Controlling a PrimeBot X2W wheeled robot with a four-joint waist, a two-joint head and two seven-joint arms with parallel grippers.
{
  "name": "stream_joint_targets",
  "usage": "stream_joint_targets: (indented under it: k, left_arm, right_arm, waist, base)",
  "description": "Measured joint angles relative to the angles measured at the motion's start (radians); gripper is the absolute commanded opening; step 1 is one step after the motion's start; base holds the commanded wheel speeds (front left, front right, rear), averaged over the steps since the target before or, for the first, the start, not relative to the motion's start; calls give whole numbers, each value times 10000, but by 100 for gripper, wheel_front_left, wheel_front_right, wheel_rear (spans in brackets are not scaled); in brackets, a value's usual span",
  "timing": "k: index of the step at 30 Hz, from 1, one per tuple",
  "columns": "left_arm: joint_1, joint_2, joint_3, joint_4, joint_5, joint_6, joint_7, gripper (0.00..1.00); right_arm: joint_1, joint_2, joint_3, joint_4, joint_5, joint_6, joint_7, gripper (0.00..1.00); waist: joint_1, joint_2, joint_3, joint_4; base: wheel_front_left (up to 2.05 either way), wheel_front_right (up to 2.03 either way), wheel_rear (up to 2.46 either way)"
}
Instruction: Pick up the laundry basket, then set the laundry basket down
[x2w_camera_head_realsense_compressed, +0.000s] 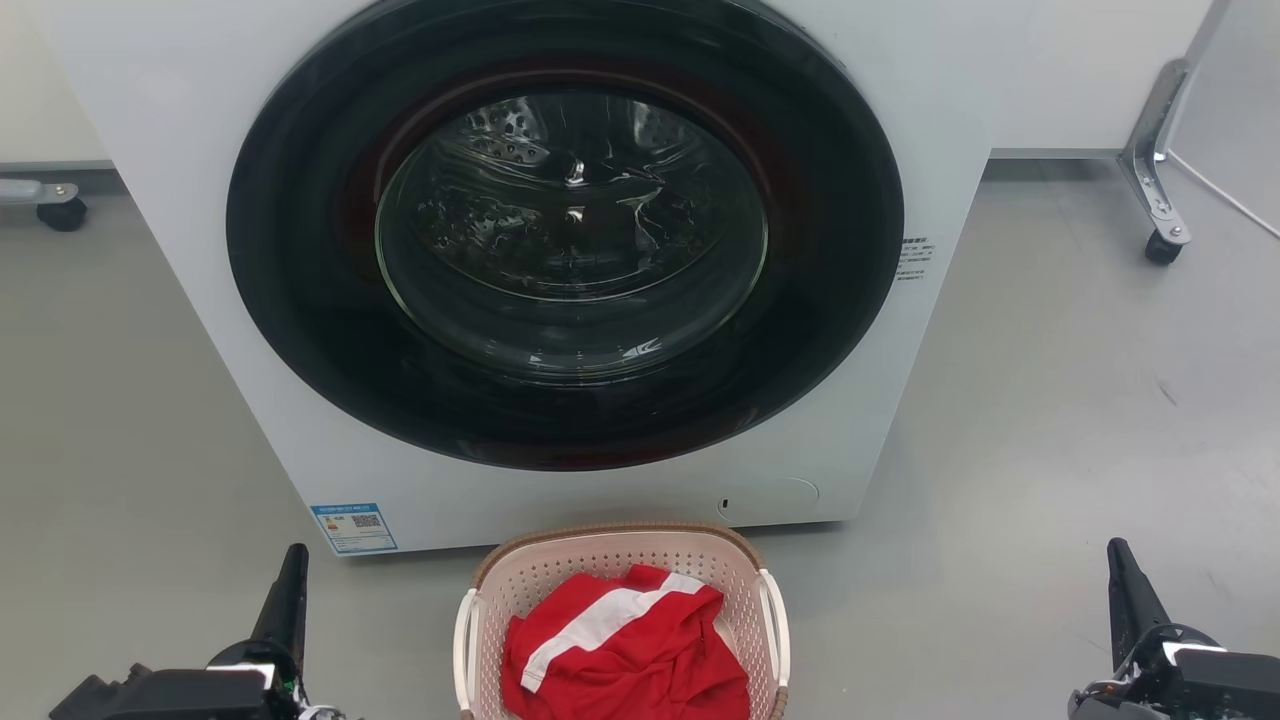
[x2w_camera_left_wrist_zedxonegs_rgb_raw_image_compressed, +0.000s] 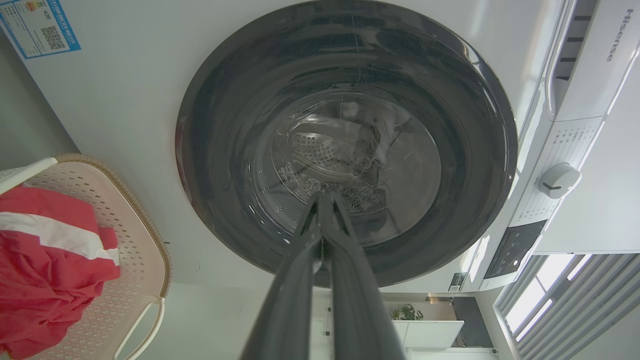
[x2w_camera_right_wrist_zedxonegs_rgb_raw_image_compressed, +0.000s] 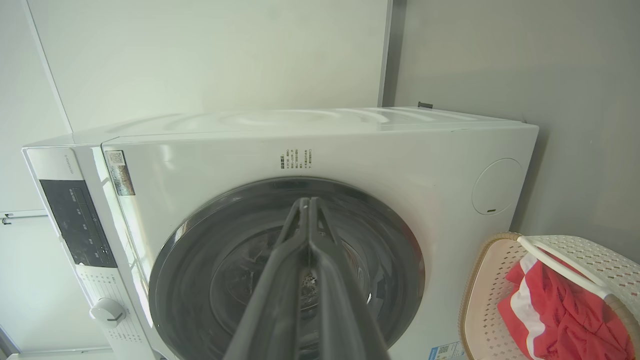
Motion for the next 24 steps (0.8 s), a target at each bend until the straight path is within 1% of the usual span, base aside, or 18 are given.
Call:
stream_joint_targets:
  k: [24]
  left_arm:
    - [0,0,0,10,0,0,0,0]
  right_arm:
    - [0,2,0,2,0,0,0,0]
  waist:
    - [0,0,0,0]
  base:
    - [0,0,0]
